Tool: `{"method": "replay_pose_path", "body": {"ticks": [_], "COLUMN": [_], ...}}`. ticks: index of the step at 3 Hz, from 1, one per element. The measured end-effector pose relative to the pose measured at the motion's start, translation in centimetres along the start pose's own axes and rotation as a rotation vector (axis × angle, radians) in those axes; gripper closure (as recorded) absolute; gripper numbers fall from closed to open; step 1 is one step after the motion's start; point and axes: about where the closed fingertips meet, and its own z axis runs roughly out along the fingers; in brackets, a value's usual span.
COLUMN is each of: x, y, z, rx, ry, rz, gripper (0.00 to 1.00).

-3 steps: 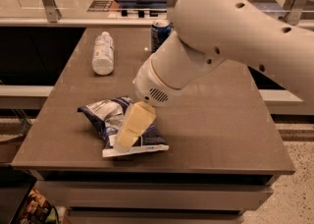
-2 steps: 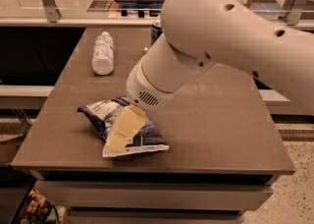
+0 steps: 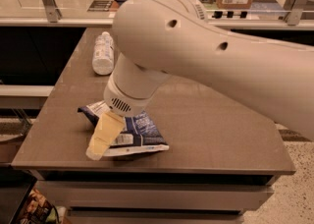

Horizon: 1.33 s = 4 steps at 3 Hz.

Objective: Pick blue chip bag

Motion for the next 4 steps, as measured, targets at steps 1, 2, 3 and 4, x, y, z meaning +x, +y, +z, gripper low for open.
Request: {"method": "replay_pose_path", "body": {"ticks": [1, 2, 3, 4], "x": [0.6, 1.6, 1.5, 1.4], "y": [-1.1, -2.5, -2.4, -2.3], "z": [1.1, 1.7, 1.6, 1.5], "rx": [0.038, 0.053, 0.055, 0.057], "ry": [0.053, 0.072, 0.071, 0.070], "rz": [0.050, 0.081, 0.078, 0.076], "gripper": [0.00, 0.00, 0.17, 0.41]}}
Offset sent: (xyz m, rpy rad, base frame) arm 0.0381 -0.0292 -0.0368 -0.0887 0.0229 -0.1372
